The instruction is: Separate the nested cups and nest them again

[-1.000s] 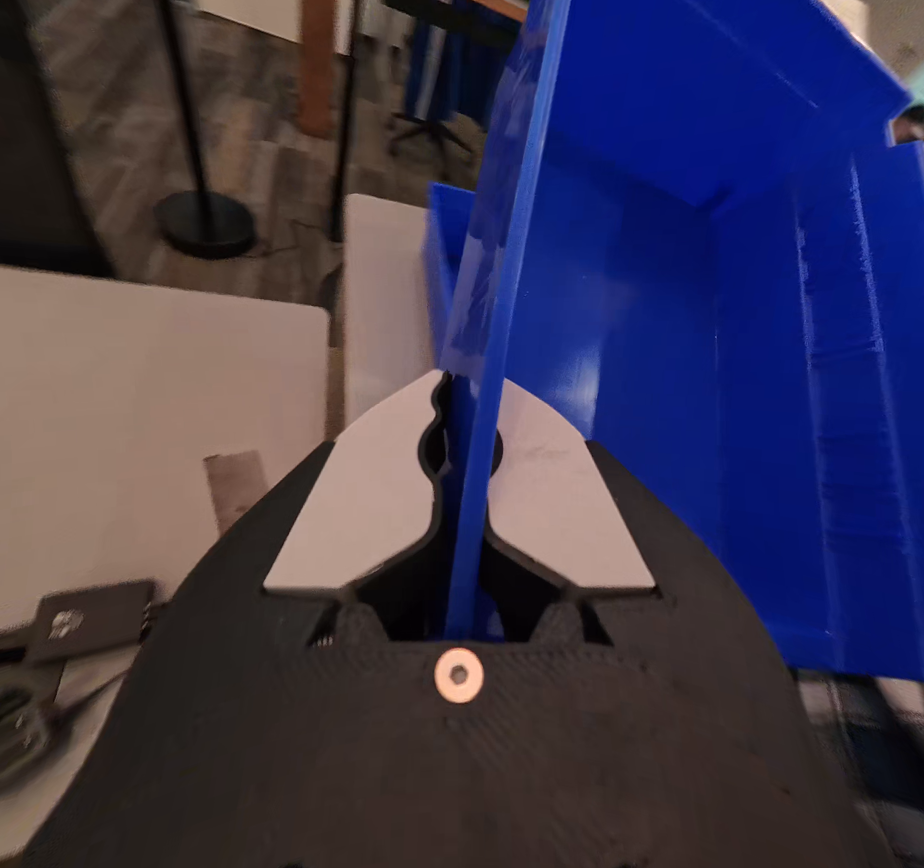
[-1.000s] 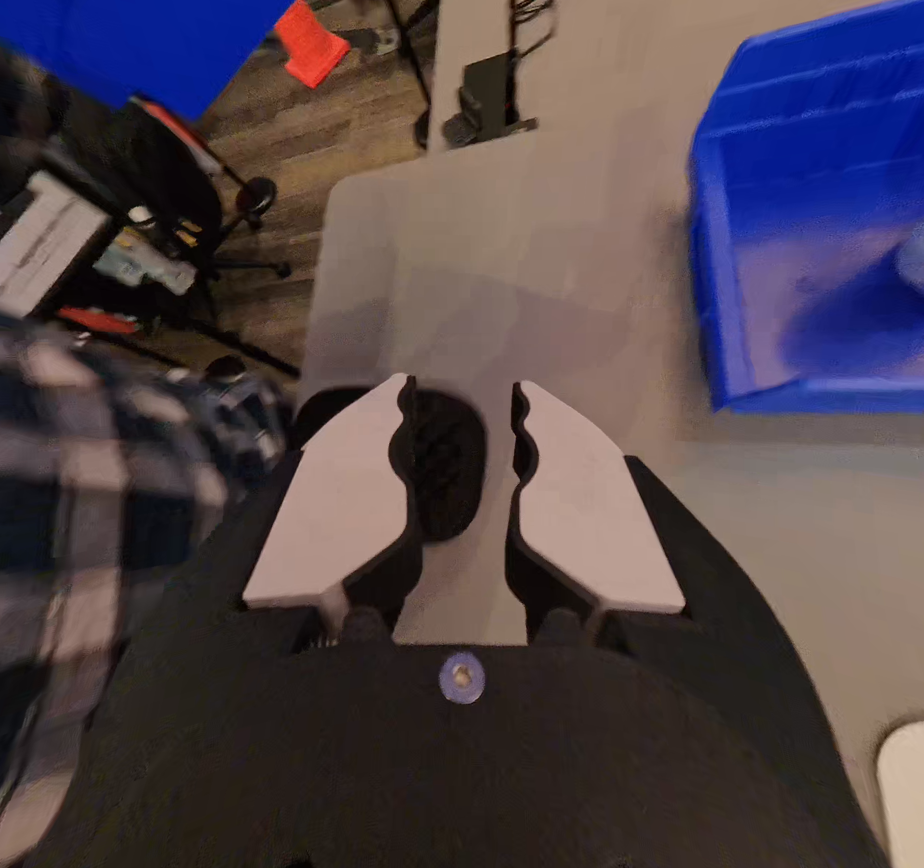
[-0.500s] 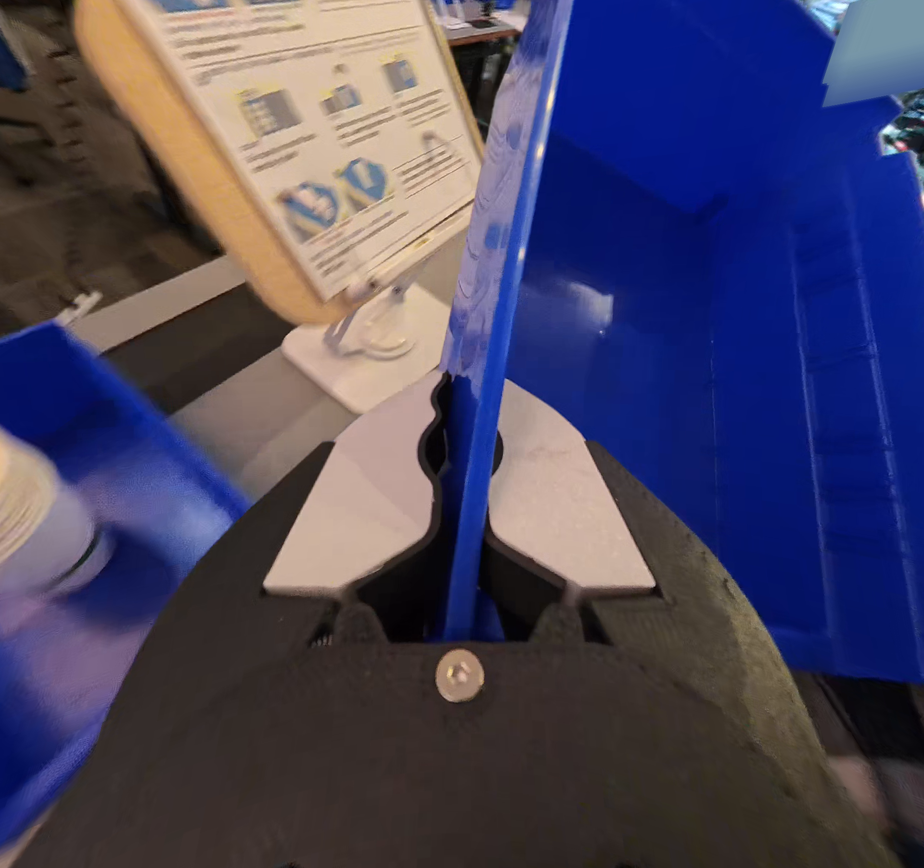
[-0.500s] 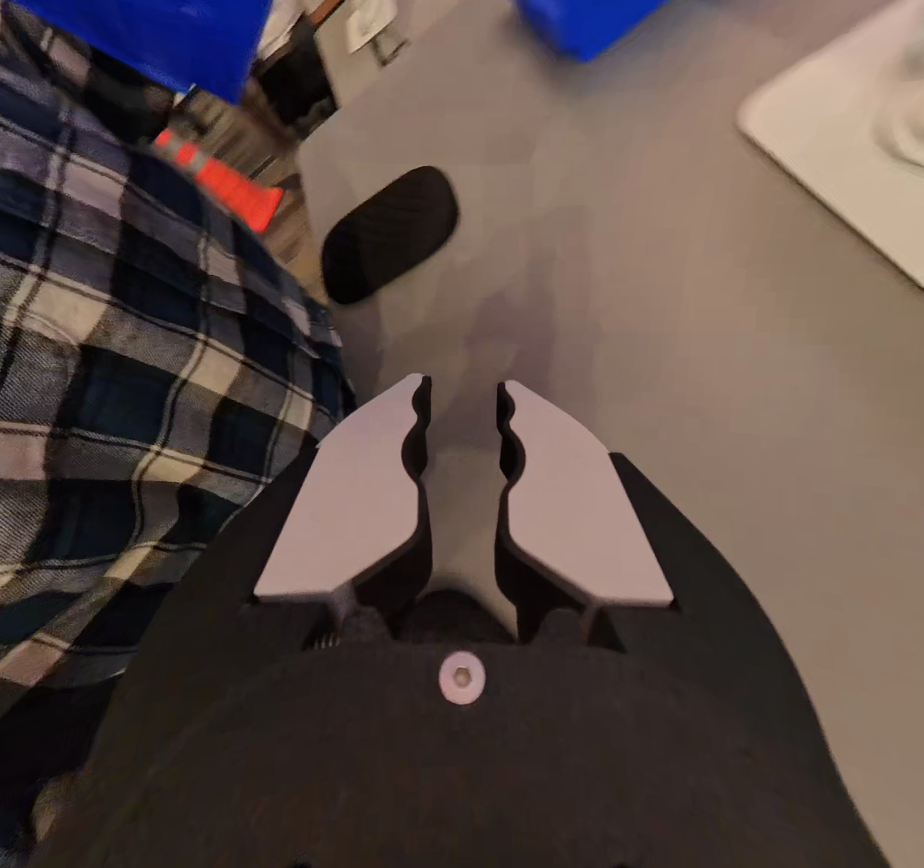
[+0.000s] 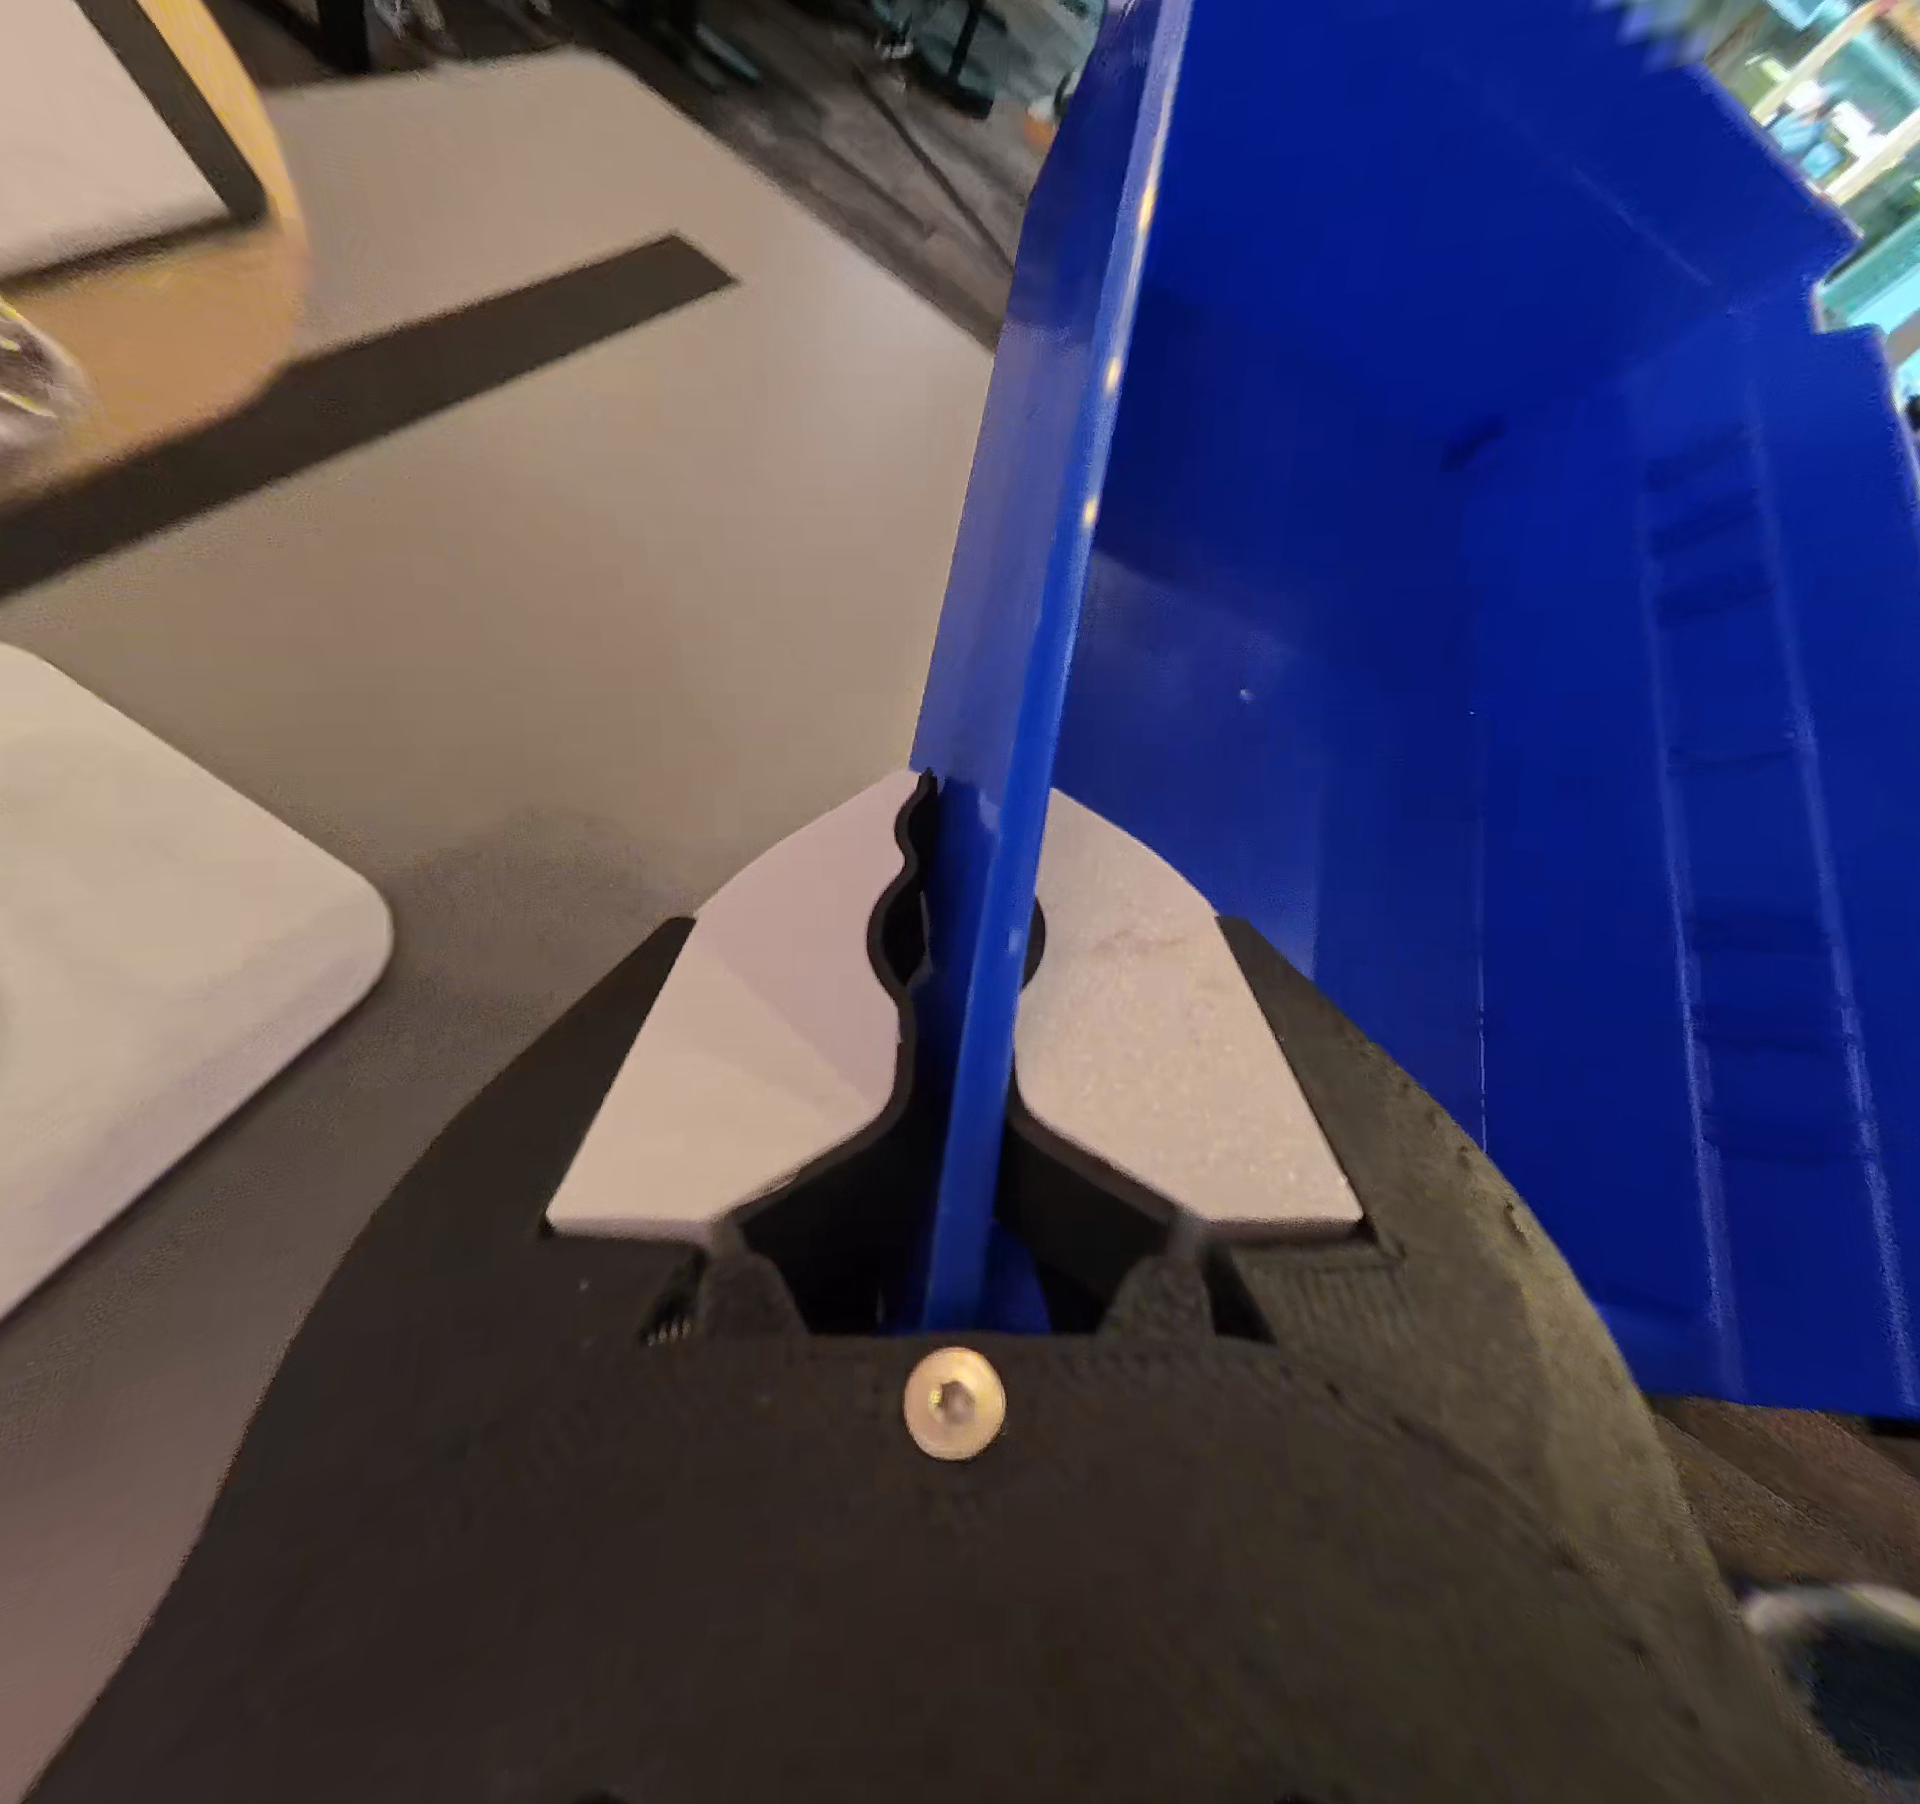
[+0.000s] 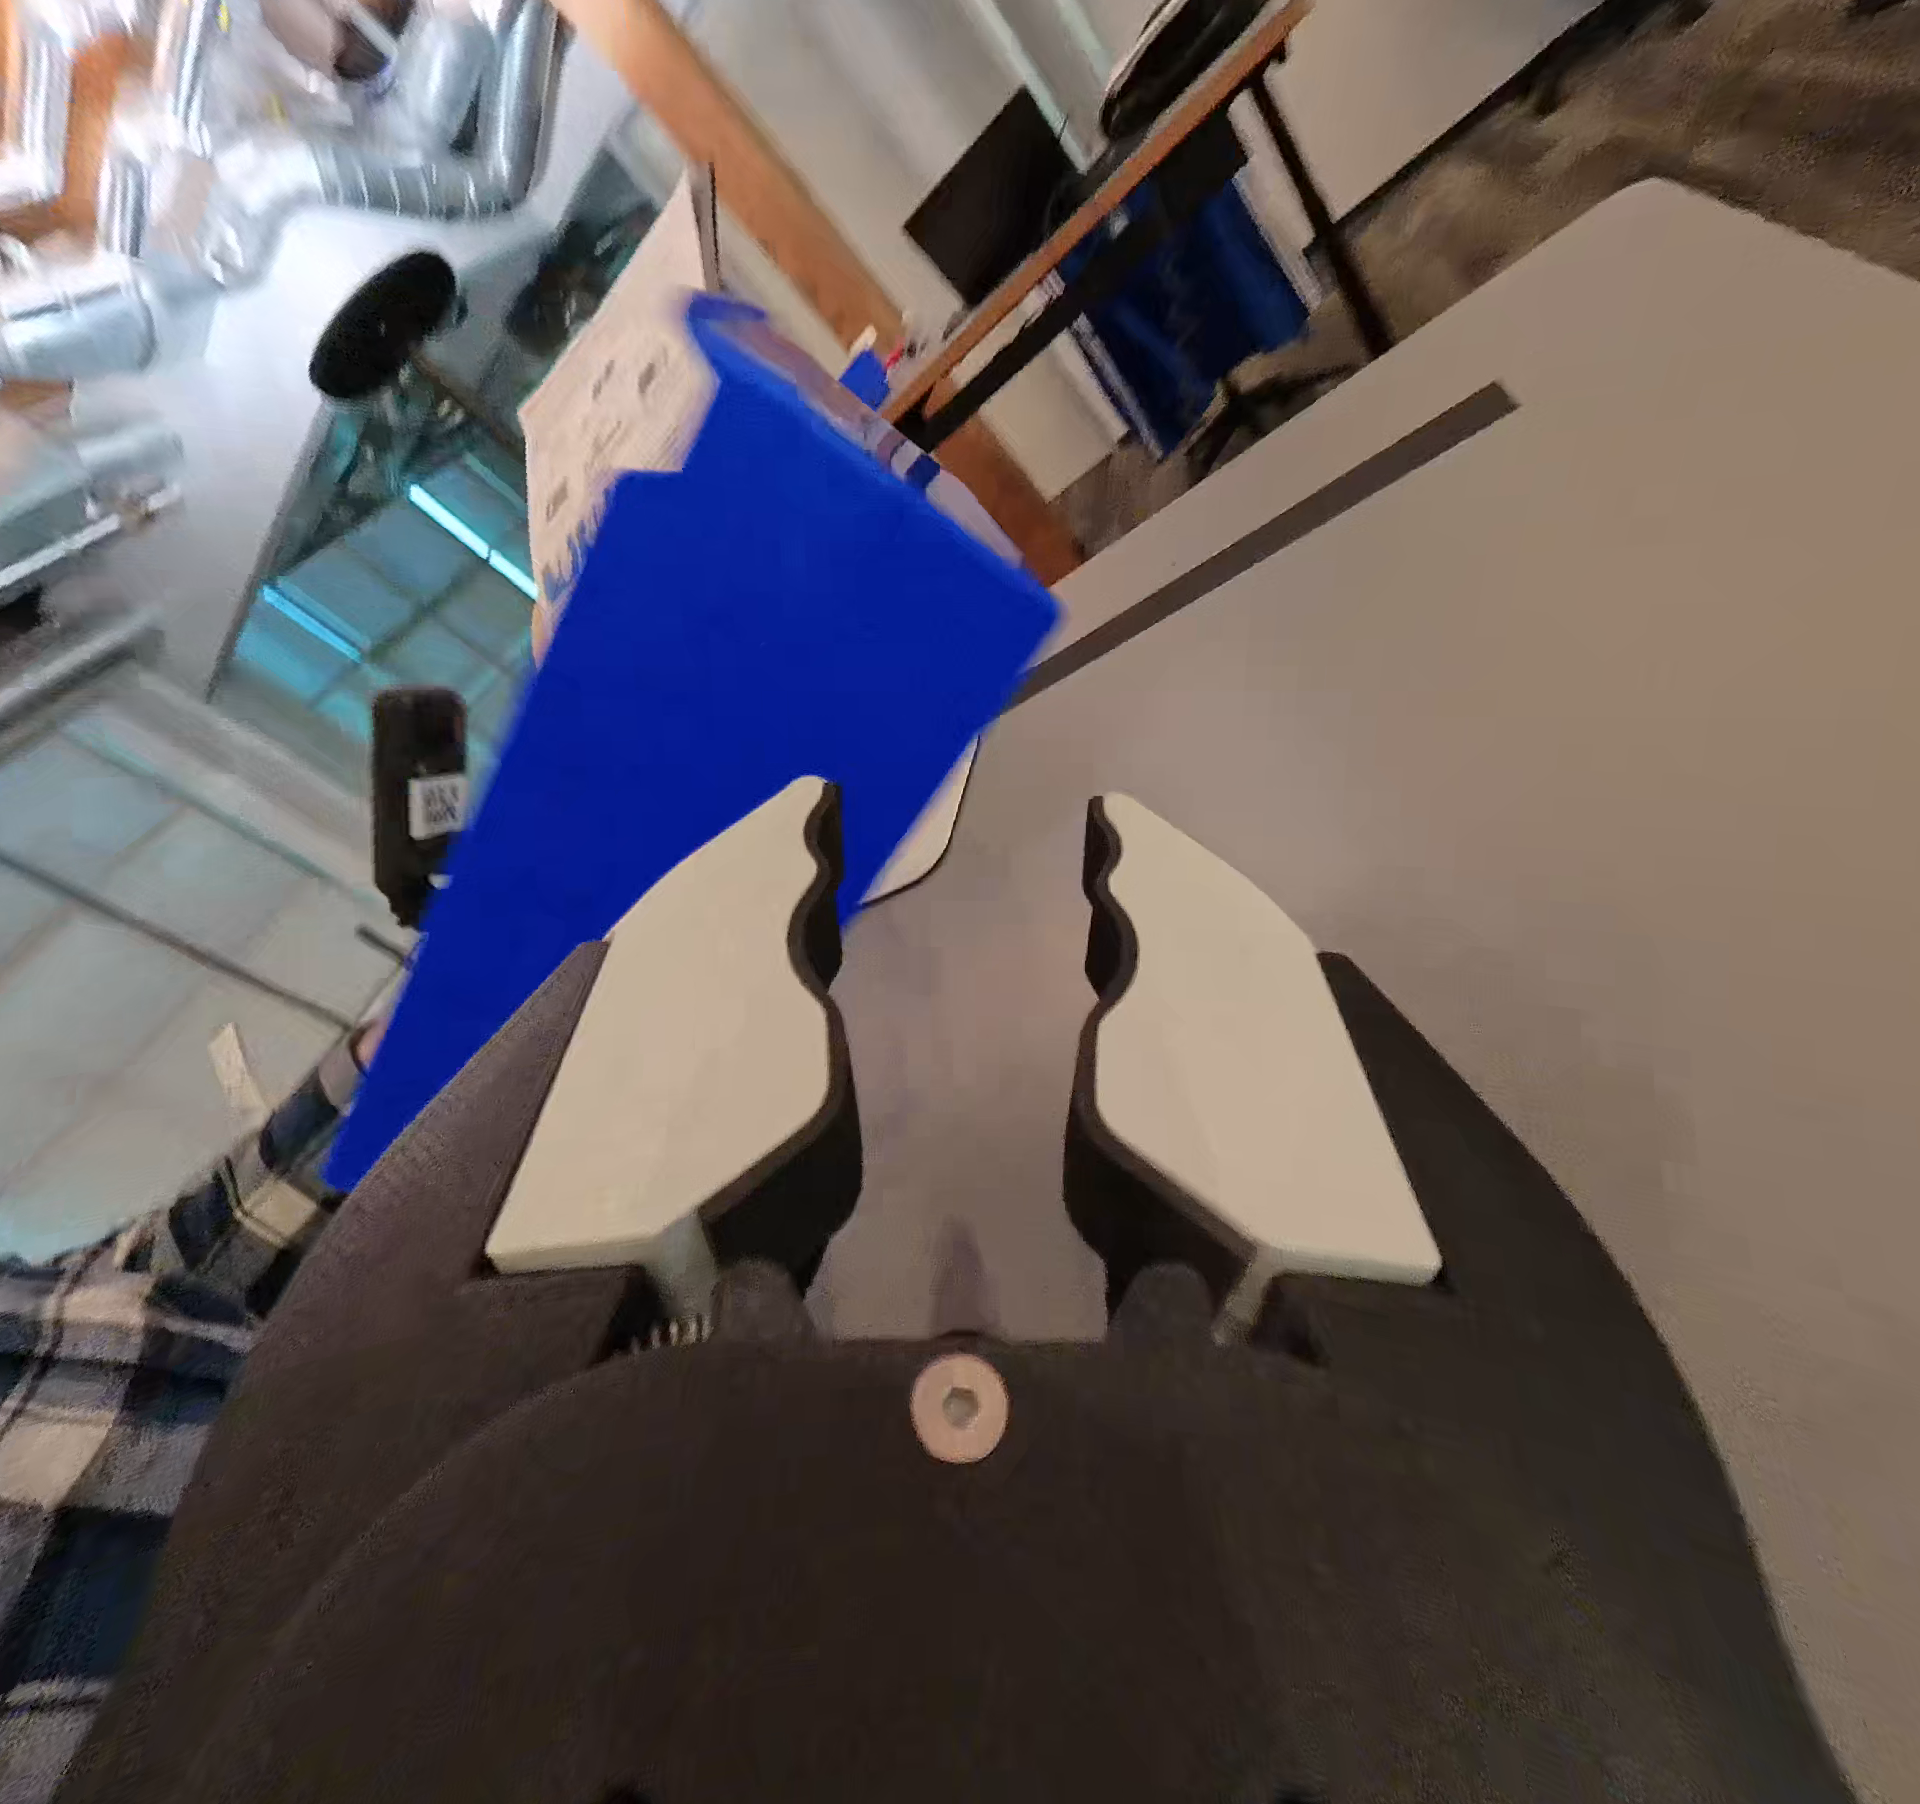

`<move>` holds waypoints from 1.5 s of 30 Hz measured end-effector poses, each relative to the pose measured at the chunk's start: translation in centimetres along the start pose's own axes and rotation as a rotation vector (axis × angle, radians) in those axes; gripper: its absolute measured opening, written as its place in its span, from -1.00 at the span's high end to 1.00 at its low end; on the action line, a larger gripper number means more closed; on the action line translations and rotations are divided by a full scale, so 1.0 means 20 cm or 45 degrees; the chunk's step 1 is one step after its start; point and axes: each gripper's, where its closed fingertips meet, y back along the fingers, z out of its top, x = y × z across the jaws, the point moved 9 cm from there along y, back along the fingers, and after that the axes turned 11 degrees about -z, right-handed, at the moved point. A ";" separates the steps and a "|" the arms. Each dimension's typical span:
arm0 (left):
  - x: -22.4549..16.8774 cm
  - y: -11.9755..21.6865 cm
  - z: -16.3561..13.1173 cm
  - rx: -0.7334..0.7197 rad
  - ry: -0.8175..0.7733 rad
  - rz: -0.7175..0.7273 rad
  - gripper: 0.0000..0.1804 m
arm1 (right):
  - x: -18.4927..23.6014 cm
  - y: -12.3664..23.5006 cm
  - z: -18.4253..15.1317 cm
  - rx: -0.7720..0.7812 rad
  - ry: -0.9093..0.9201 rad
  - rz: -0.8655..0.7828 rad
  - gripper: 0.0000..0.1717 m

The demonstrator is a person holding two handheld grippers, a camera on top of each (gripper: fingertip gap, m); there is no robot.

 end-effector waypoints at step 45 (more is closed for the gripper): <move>0.05 -0.72 -0.38 0.290 0.414 -0.279 0.09 | -0.38 -0.65 -0.17 0.598 0.722 -0.486 0.76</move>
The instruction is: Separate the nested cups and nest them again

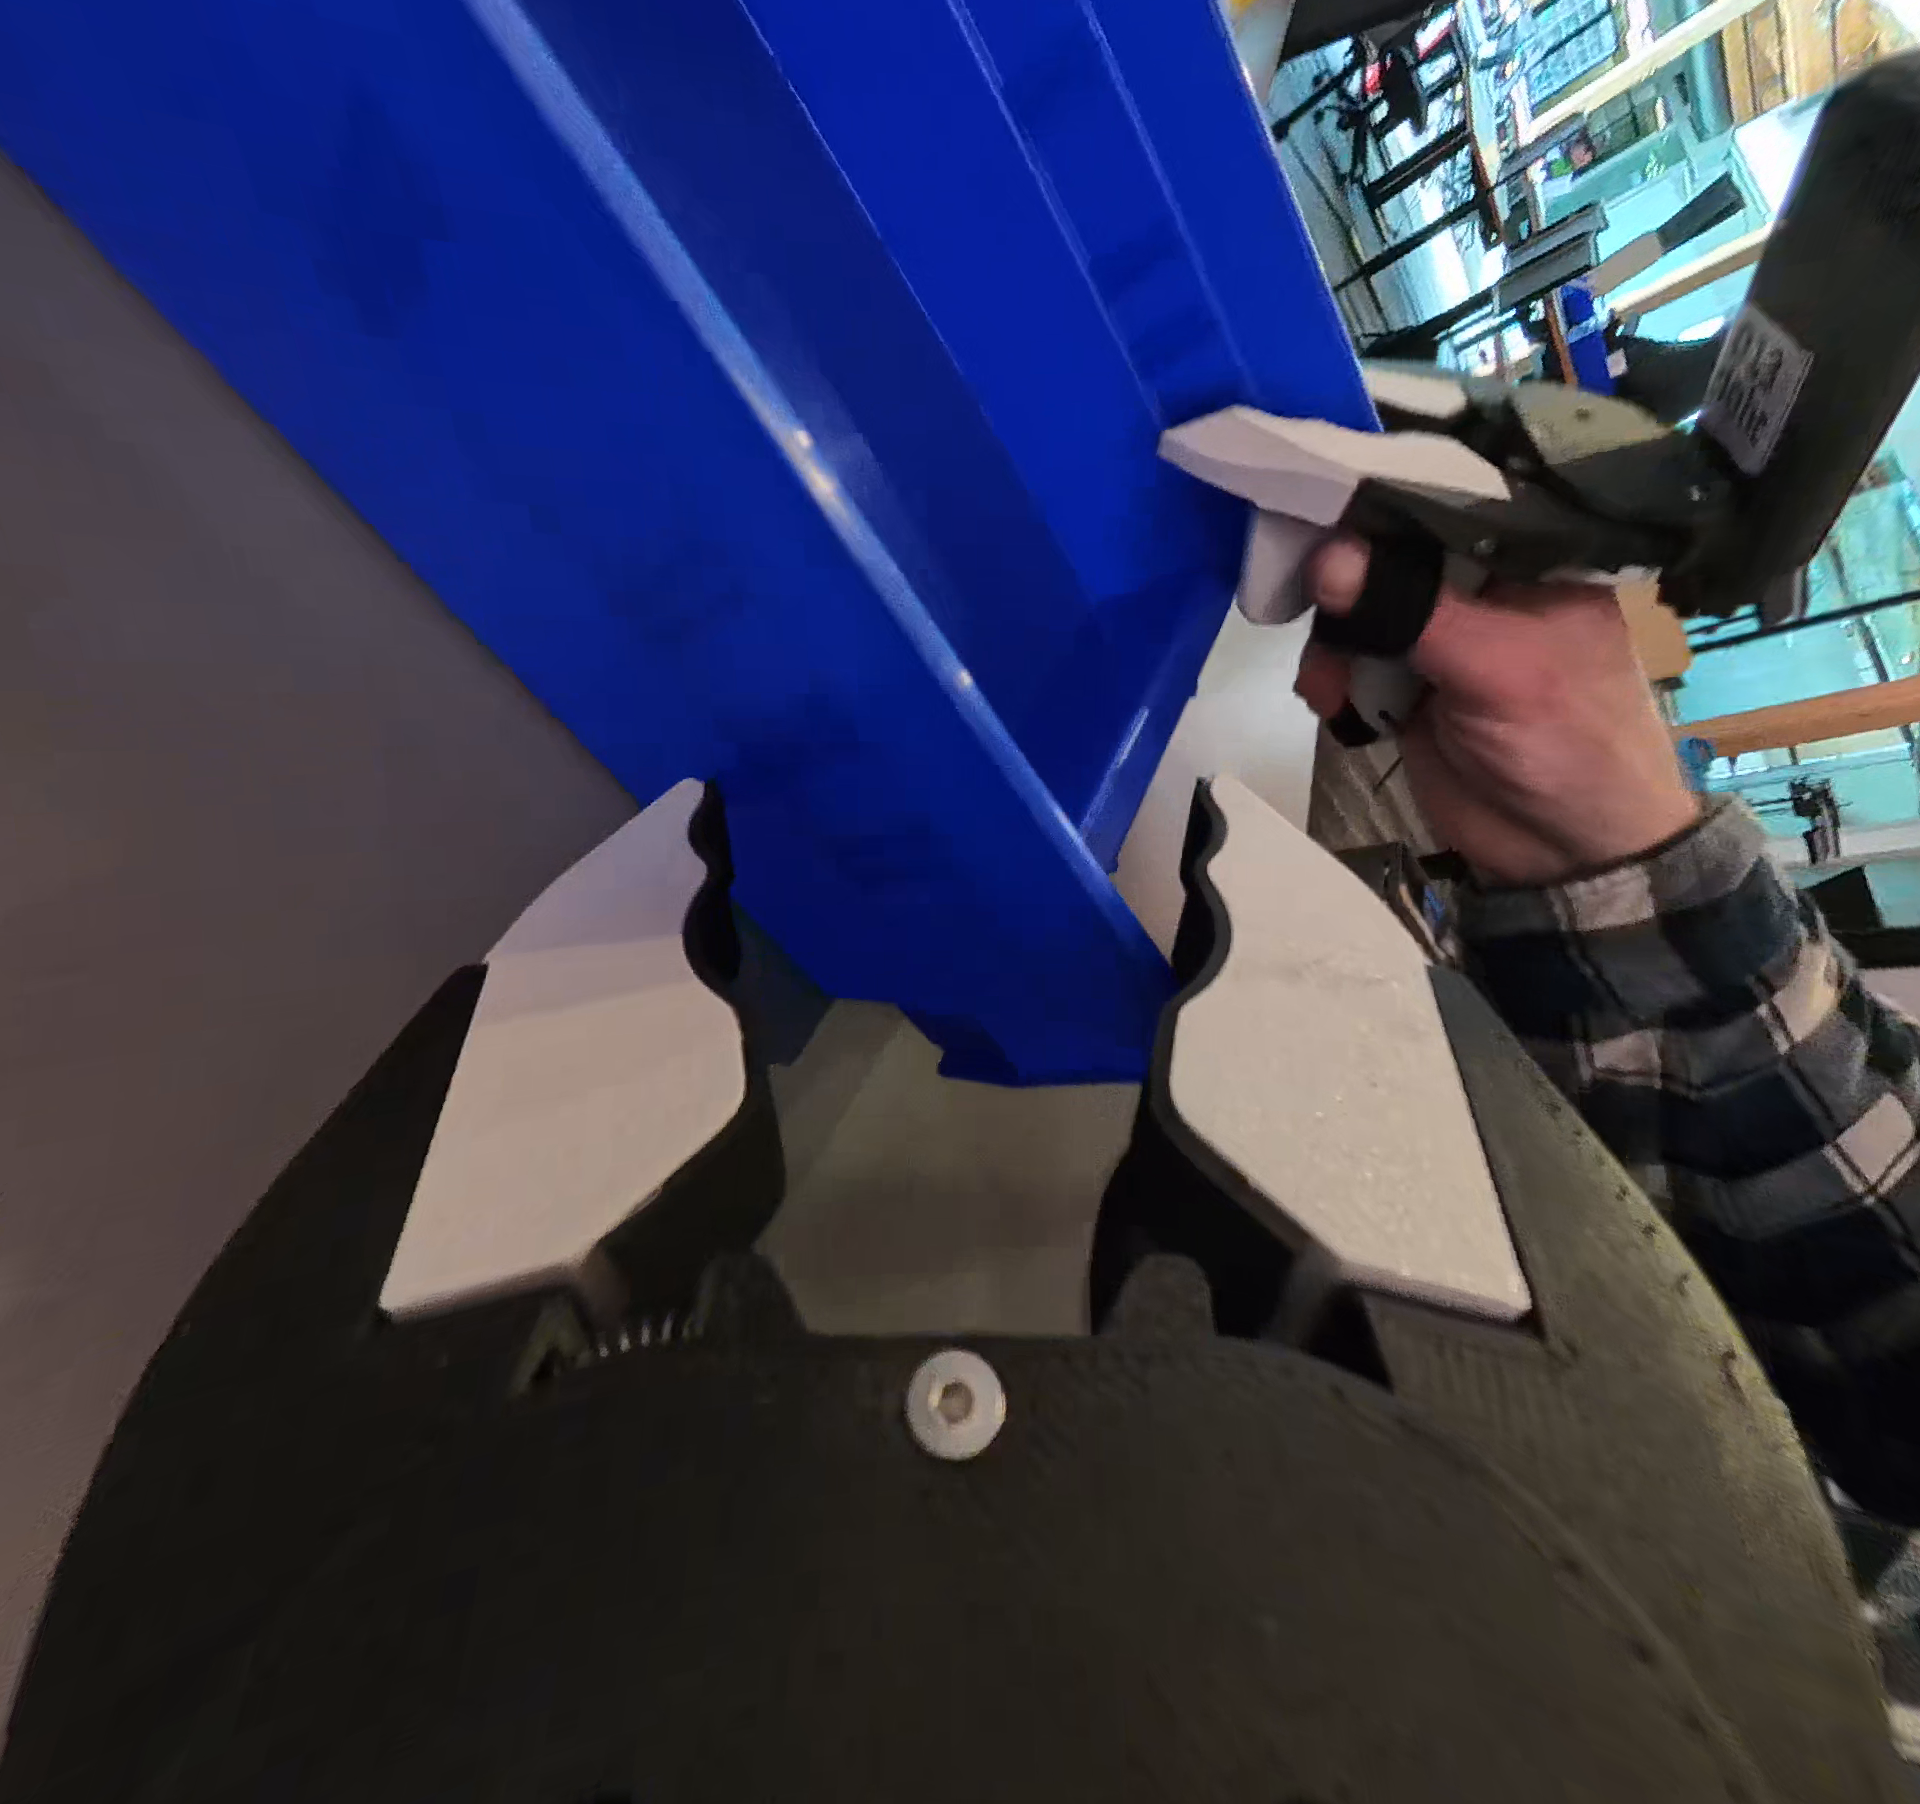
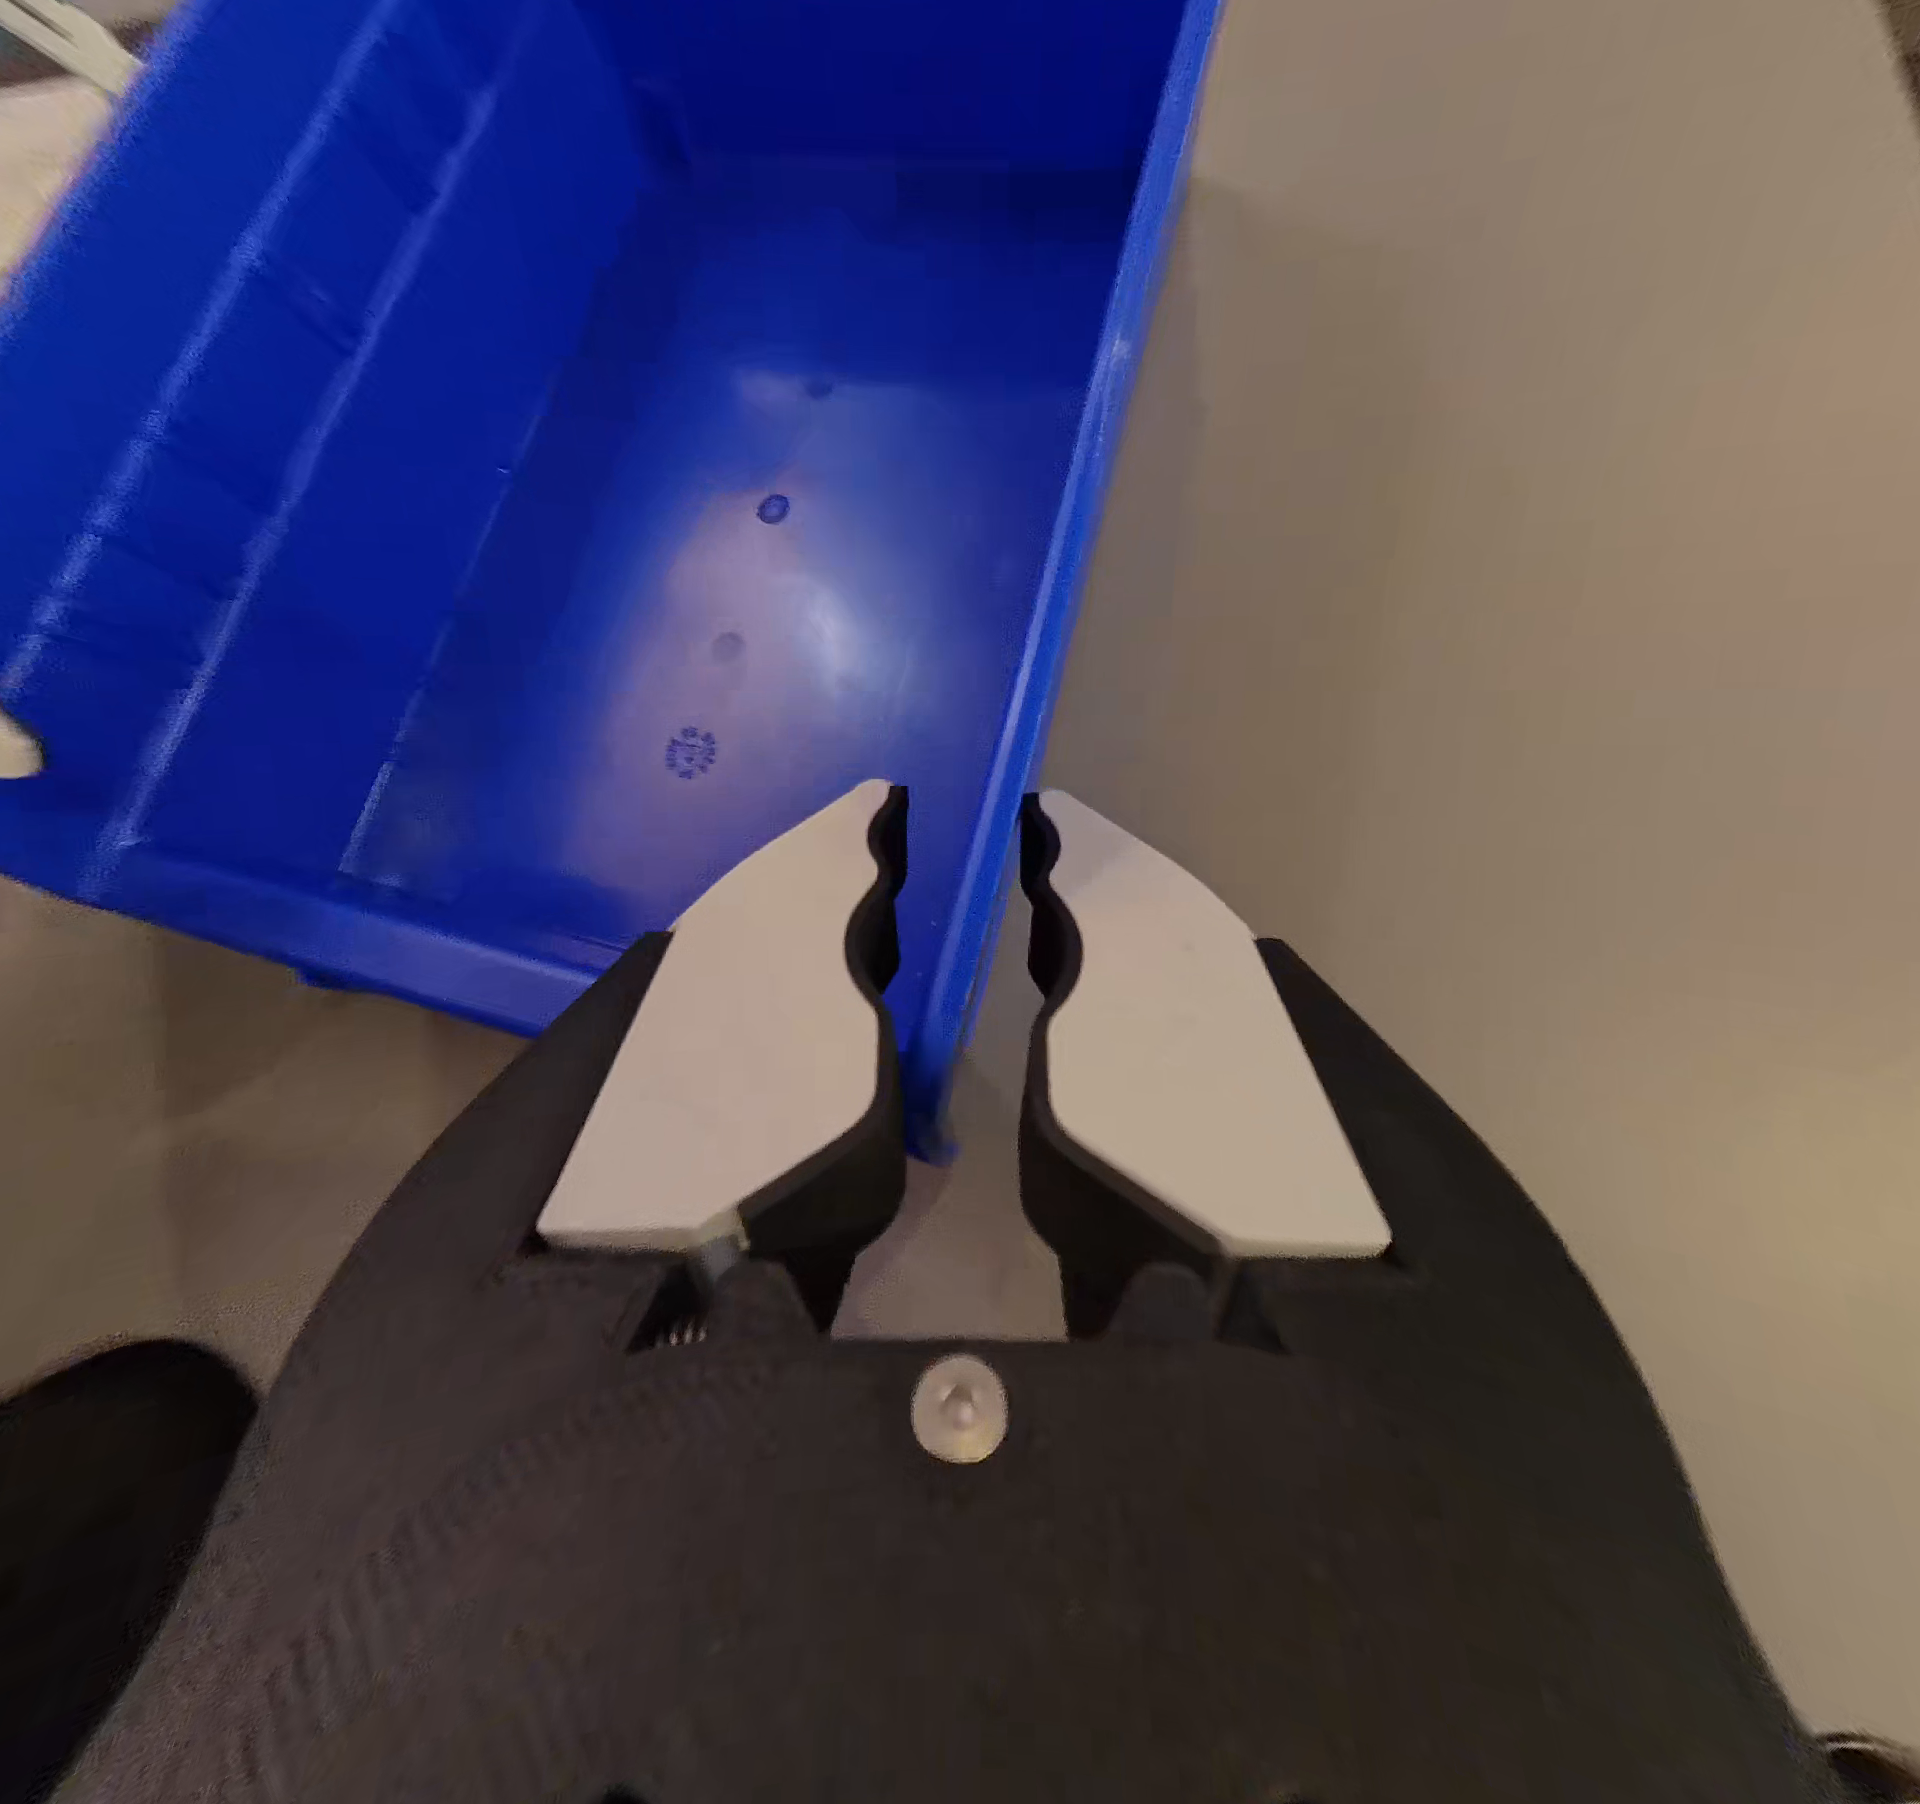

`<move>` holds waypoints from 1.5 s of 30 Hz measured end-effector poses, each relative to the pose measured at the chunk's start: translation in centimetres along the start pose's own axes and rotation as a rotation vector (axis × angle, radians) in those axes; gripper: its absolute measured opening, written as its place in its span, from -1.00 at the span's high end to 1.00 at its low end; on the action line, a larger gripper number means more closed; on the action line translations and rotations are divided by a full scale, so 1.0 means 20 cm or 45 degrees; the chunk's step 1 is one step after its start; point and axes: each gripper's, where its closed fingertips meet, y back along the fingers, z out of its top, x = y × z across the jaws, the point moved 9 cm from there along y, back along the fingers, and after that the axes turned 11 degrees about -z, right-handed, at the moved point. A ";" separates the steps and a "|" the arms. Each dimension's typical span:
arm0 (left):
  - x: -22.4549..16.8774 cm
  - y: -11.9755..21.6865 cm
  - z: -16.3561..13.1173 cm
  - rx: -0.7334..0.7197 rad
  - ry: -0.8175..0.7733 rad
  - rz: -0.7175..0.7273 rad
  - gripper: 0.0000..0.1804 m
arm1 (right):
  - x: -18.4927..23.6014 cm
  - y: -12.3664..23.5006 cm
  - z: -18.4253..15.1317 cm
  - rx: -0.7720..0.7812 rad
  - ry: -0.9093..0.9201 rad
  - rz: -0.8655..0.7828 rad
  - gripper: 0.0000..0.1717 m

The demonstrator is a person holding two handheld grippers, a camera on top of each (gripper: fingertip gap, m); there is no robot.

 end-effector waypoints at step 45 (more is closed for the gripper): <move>0.03 1.45 -1.02 -0.041 -0.120 0.856 -0.18 | 0.89 0.30 -0.58 -0.019 0.805 0.437 -0.67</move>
